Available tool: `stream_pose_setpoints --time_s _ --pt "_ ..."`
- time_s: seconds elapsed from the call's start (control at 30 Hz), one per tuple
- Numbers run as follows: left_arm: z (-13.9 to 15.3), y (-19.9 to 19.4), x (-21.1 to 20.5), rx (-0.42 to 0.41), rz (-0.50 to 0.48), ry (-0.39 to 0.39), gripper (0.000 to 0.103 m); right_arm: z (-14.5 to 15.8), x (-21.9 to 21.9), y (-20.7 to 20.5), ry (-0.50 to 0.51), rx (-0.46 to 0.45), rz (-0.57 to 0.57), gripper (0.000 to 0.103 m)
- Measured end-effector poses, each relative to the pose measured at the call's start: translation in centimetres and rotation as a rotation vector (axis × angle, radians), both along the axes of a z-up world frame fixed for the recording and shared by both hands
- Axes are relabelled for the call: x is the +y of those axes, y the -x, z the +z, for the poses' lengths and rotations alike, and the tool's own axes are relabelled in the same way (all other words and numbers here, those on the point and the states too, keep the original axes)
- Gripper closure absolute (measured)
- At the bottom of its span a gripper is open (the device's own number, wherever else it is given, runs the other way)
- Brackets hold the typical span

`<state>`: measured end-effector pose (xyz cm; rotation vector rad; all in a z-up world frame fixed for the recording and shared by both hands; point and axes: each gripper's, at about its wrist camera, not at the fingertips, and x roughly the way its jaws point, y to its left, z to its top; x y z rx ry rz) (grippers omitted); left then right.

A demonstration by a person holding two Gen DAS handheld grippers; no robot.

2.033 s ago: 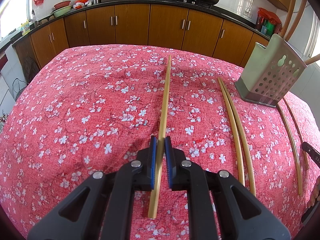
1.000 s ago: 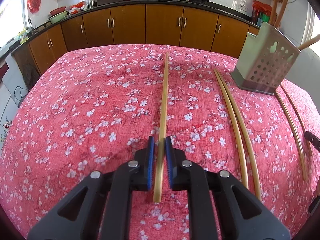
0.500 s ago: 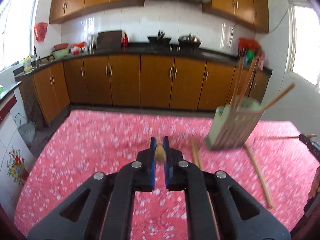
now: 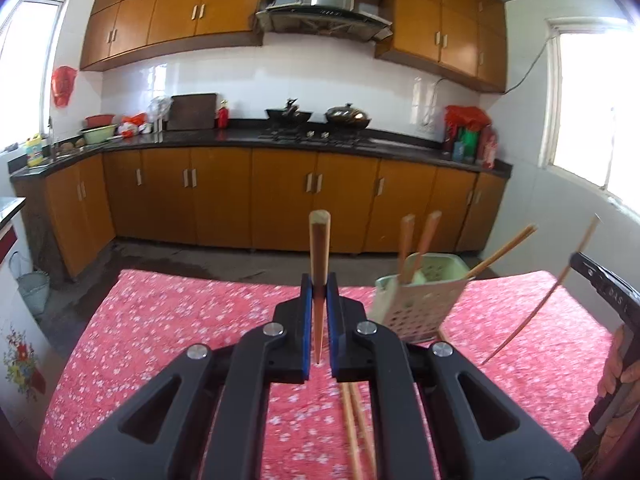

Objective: Organize utensils
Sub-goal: 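Lift the chopsticks with both tools and carry them above the grey holder, then open both tools to drop the chopsticks into the grey holder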

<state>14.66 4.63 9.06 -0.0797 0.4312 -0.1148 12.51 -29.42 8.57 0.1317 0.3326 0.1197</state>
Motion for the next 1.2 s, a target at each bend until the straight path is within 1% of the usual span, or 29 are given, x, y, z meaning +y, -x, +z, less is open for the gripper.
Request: stream_pose_setpoints --time_s 0.17,0.33,0.5,0.6,0.67,0.73,0.83,0.93,1.03,1.1,1.13,1.17,1.2 --pt "2.8 1.3 -1.8 -0.061 -0.067 0.042 0.095 3.8 0.6 1.3 -0.064 -0.087 0.088 0.095" --pt "5.8 1.6 -4.1 -0.139 -0.118 0.086 0.095 6.4 2.0 1.0 -0.054 -0.197 0.091 0.095" --pt "8.1 0.7 -6.9 -0.225 -0.129 0.076 0.095 7.2 3.0 -0.6 -0.037 -0.268 0.054 0.095" --pt "8.5 -0.8 -8.0 -0.243 -0.118 0.075 0.095 6.9 3.5 -2.0 -0.034 -0.295 0.028 0.095" --pt "8.1 -2.1 -8.4 -0.242 -0.108 0.07 0.095 6.3 4.0 -3.0 -0.026 -0.306 0.015 0.095" --pt "7.5 -3.2 -8.7 -0.233 -0.107 0.069 0.095 5.3 4.4 -4.2 -0.02 -0.3 0.011 0.096" --pt "5.8 -5.1 -9.0 -0.215 -0.101 0.051 0.095 3.8 4.8 -5.6 -0.023 -0.266 0.018 0.095" --pt "4.0 -7.2 -9.1 -0.177 -0.099 0.05 0.095 1.8 4.8 -7.1 -0.025 -0.204 0.024 0.095" --pt "2.7 -8.4 -8.8 -0.145 -0.106 0.066 0.095 0.9 4.5 -7.6 -0.05 -0.149 0.048 0.095" --pt "2.3 -9.0 -8.6 -0.125 -0.107 0.077 0.095 0.8 4.4 -7.5 -0.054 -0.133 0.056 0.094" --pt "2.1 -8.9 -8.4 -0.121 -0.105 0.082 0.094 0.9 4.5 -7.4 -0.053 -0.129 0.059 0.09" --pt "2.2 -9.0 -8.2 -0.119 -0.1 0.088 0.091 1.0 4.3 -7.3 -0.048 -0.126 0.058 0.086" --pt "2.3 -8.9 -8.0 -0.12 -0.096 0.092 0.087 1.2 4.2 -7.2 -0.043 -0.127 0.051 0.078"
